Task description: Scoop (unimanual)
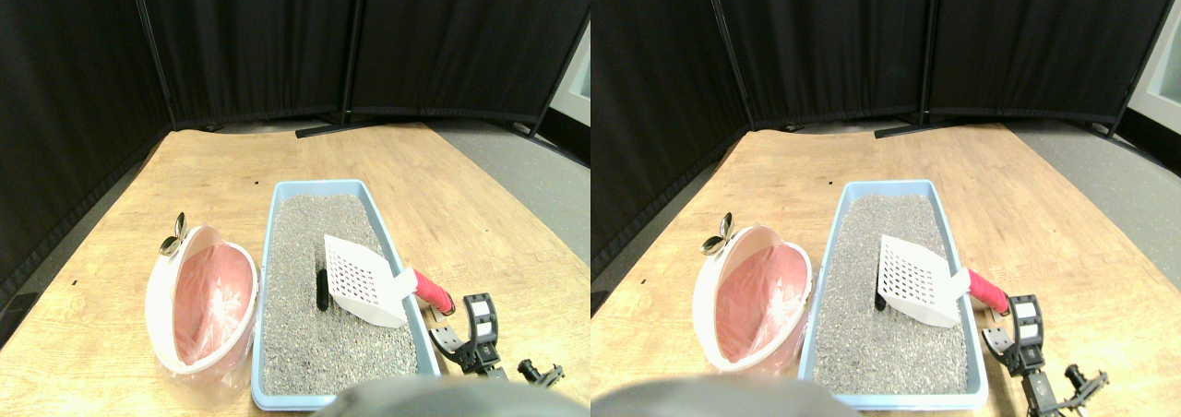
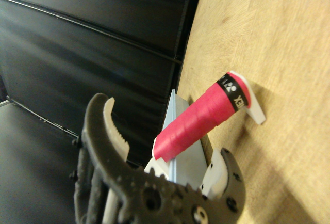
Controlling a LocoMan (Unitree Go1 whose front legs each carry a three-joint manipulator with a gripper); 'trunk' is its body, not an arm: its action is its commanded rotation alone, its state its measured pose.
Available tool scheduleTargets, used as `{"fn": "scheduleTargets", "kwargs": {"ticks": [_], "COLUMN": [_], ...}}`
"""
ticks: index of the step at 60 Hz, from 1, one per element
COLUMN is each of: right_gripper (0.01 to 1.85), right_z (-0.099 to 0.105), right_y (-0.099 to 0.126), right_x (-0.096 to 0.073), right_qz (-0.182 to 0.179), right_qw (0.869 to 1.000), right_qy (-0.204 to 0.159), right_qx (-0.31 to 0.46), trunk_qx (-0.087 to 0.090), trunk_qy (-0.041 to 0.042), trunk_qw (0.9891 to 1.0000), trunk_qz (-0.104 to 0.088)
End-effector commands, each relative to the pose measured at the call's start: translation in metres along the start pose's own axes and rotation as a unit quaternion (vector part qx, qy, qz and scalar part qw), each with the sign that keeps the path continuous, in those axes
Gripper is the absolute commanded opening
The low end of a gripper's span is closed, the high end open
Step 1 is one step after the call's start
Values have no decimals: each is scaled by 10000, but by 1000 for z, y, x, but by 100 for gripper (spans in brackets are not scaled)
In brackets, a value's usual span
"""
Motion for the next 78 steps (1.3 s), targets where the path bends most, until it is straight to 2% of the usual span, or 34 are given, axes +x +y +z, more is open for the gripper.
{"fn": "scheduleTargets", "kwargs": {"ticks": [1,9,20,38,47,58,62,78], "right_gripper": [89,90,91,93,94,96,96,92], "right_z": [0,-5,-13,-18,-15,-15,-17,-21], "right_y": [1,1,-3,-11,-10,-10,-10,-8], "right_x": [3,9,12,23,32,42,45,54], "right_qz": [9,77,-92,-189,-302,-417,-417,-415], "right_qw": [9999,9998,9995,9993,9991,9982,9980,9974], "right_qy": [-121,-140,-81,-47,-3,47,31,106], "right_qx": [39,127,303,329,304,433,475,576], "trunk_qx": [-119,-134,-122,-91,-143,-218,-242,-249], "trunk_qy": [44,52,55,-17,-45,-42,-16,-35], "trunk_qw": [9999,9999,9999,10000,9999,9997,9997,9996], "trunk_qz": [46,65,53,10,19,77,100,136]}}
